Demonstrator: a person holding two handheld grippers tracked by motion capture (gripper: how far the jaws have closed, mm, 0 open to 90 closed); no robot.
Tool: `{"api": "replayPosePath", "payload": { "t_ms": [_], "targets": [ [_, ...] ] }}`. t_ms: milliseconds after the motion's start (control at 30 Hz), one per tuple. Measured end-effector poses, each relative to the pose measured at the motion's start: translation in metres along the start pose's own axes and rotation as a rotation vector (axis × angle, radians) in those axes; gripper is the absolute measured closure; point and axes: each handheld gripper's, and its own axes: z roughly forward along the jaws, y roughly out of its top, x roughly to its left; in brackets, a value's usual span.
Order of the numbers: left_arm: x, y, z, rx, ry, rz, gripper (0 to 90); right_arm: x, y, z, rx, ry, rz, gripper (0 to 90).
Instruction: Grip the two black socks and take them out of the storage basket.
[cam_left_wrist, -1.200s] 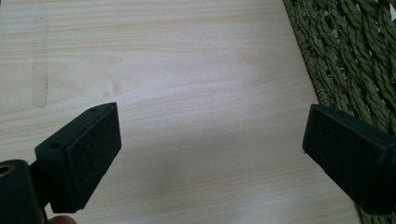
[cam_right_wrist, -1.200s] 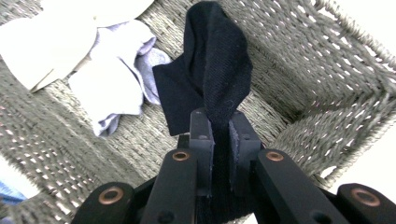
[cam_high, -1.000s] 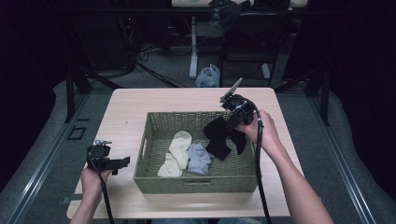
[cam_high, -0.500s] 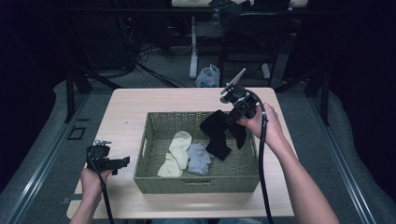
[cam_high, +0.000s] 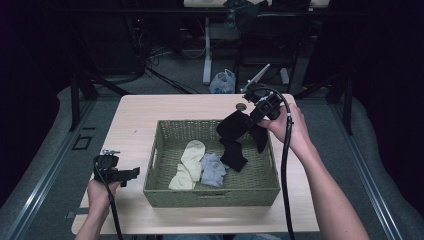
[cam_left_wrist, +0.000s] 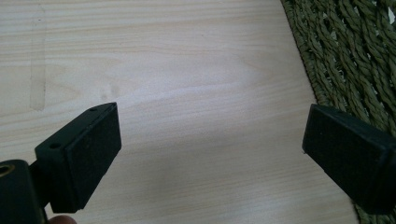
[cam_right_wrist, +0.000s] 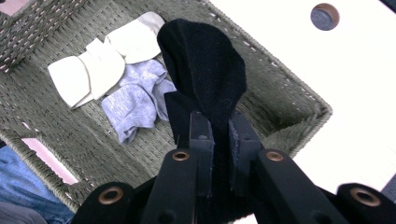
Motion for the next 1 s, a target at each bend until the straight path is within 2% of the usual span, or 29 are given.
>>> {"api": "replayPosePath", "payload": {
  "t_ms": [100,267,433,500,567,867,1000],
  "targets": [
    [0.0,0.0,-0.001,0.012,-0.003,0.007,4.5,-0.003,0.0,-0.005,-0.01,-0.01,0.005,82.8],
    [0.0,0.0,0.0,0.001,0.0,0.0,4.5,-0.01,-0.002,-0.017,-0.009,-0.027,0.007,82.8],
    [0.0,0.0,0.0,0.005,0.0,0.001,4.5,-0.02,-0.01,-0.027,-0.04,-0.05,0.04,82.9],
    [0.0,0.0,0.0,0.005,0.001,0.0,4.4,-0.027,-0.016,-0.033,-0.062,-0.075,0.051,82.9],
    [0.0,0.0,0.0,0.005,0.001,0.0,4.4,-0.03,-0.018,-0.036,-0.063,-0.083,0.052,83.0],
    [0.0,0.0,0.0,0.003,0.001,-0.002,4.5,-0.058,-0.042,-0.056,-0.108,-0.133,0.133,83.5],
    [-0.001,0.0,0.0,0.003,0.002,-0.001,4.5,-0.071,-0.054,-0.059,-0.109,-0.161,0.17,83.6]
  ]
}}
